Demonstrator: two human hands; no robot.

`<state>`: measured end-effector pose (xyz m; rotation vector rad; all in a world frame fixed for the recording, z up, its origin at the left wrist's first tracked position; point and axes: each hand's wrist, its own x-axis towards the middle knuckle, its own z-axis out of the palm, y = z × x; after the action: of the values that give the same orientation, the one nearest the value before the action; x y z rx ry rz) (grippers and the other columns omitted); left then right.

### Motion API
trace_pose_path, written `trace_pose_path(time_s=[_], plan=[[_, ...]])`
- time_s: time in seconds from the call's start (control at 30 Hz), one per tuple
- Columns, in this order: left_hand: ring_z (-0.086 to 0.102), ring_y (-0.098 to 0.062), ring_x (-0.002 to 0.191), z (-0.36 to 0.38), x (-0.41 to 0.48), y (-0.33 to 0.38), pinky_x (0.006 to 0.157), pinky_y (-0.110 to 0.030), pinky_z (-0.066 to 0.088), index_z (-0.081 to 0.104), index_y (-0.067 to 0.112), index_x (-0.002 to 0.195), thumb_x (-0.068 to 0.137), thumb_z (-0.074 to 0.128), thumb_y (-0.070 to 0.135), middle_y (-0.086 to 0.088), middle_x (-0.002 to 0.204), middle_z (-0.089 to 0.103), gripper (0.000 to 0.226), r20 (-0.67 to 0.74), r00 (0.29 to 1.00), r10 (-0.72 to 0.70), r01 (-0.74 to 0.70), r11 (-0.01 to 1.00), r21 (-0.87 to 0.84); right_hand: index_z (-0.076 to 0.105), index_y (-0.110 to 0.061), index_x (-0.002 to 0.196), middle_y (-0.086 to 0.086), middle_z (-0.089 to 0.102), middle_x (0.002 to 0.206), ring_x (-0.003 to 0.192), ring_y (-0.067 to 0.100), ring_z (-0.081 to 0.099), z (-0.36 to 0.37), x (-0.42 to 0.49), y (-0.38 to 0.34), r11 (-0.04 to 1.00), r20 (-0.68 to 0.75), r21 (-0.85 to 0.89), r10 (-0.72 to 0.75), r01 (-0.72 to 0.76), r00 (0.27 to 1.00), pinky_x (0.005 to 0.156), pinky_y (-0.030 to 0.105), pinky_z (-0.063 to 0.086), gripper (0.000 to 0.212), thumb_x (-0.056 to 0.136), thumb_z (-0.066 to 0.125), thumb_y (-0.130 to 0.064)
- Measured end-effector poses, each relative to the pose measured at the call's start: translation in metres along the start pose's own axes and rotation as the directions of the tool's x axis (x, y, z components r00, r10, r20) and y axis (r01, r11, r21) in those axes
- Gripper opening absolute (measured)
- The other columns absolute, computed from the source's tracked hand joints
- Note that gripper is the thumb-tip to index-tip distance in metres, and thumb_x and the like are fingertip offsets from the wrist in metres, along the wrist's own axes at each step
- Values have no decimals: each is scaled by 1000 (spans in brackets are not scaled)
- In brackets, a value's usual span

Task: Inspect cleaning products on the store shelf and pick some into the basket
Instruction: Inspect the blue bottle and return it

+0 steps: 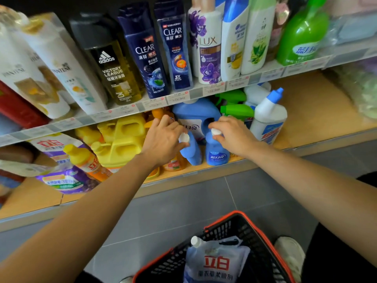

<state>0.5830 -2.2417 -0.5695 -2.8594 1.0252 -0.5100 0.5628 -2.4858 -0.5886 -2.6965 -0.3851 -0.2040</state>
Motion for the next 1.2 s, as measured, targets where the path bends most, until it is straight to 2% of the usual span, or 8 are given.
trace_pose_path(time_s=[0.2, 0.3, 0.43, 0.5, 0.67, 0.87, 1.07, 1.2], plan=[[51, -27, 93, 12, 19, 5, 78, -40, 25, 70, 19, 81, 82, 61, 66, 1, 77, 69, 48, -17, 995, -98, 99, 981, 168, 67, -8, 119, 17, 62, 107, 102, 37, 55, -1, 1, 2, 1000, -8, 18, 8, -8, 1000, 85, 45, 46, 30, 90, 68, -13], [54, -28, 102, 14, 27, 8, 83, -43, 28, 73, 22, 98, 87, 54, 67, 0, 91, 73, 50, 14, 990, -139, 134, 973, 186, 66, -5, 111, 17, 61, 103, 99, 36, 56, -1, 2, 2, 999, -22, -4, 31, -31, 999, 82, 45, 45, 25, 88, 68, -15], [61, -25, 112, 16, 34, -4, 87, -40, 40, 57, 35, 135, 96, 53, 52, 5, 123, 71, 42, 146, 988, -40, 35, 999, 37, 66, -5, 105, 16, 63, 99, 97, 34, 57, -1, 2, 2, 998, -51, 11, 62, -61, 997, 80, 43, 46, 22, 87, 71, -17], [62, -25, 112, 14, 36, -10, 88, -39, 43, 58, 36, 133, 96, 57, 47, 5, 124, 70, 39, 192, 981, -35, 31, 999, 20, 67, -6, 103, 14, 63, 96, 94, 33, 57, -1, 1, 2, 997, -61, 27, 73, -71, 995, 78, 42, 46, 22, 86, 73, -20], [61, -22, 107, 15, 32, -3, 87, -37, 35, 63, 32, 127, 95, 59, 45, 4, 115, 73, 35, 124, 990, -71, 61, 994, 89, 67, -5, 99, 14, 64, 94, 91, 32, 57, -2, 1, 2, 995, -55, 61, 84, -80, 995, 77, 45, 46, 19, 86, 73, -18], [63, -21, 103, 19, 33, 2, 87, -38, 35, 67, 29, 120, 95, 48, 64, 1, 105, 74, 48, 88, 986, -139, 129, 985, 113, 66, -3, 91, 9, 56, 82, 83, 31, 52, -10, -2, 17, 995, -63, 78, 62, -57, 996, 69, 39, 42, 13, 84, 72, -12], [64, -21, 103, 17, 33, 3, 87, -39, 39, 67, 29, 120, 95, 49, 61, 2, 108, 75, 45, 86, 988, -130, 123, 988, 91, 69, -3, 96, 13, 65, 87, 84, 31, 57, -3, 0, 12, 991, -51, 129, 30, -23, 998, 75, 46, 49, 17, 82, 74, -12], [65, -23, 100, 16, 31, 6, 85, -40, 40, 69, 26, 116, 97, 49, 53, 1, 108, 75, 38, 63, 991, -121, 115, 989, 89, 70, -14, 121, 4, 73, 101, 82, 17, 67, -18, 6, 9, 942, 43, 315, 109, -117, 993, 82, 36, 57, 46, 77, 83, -21]])
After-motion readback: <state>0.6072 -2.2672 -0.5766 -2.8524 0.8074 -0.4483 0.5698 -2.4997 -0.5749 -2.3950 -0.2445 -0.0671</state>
